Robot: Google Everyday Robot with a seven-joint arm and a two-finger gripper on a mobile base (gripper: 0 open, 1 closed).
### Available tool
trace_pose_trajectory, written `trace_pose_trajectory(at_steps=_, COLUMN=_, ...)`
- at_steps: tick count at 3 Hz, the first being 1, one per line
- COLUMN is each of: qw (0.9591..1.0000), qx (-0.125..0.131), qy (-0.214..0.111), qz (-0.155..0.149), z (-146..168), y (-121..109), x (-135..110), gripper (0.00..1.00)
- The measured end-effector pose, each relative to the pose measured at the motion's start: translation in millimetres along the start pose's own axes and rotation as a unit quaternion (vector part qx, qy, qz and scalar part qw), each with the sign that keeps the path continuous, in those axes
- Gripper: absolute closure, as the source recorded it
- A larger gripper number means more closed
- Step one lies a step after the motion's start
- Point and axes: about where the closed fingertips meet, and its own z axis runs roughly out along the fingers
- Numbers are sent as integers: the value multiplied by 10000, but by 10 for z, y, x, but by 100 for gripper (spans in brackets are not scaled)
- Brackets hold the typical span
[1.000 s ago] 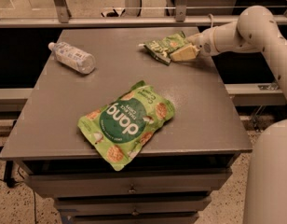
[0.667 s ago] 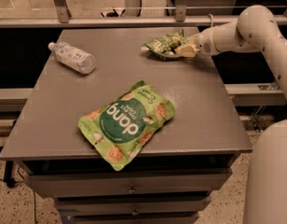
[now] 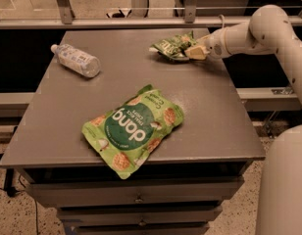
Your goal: Pick green jalapeno chip bag
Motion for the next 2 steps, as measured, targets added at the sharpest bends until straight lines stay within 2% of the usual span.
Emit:
trace_pose_trajectory(at_steps=1, qw=9983, qx=-283, qy=-446, qz=-264, z=-281, y=225, x=-512, gripper=100)
trace_pose_trajectory(at_steps=2, qw=9892, qx=-628, qy=-1088, qz=-754, z=-813, y=573, x=-1271, gripper=100)
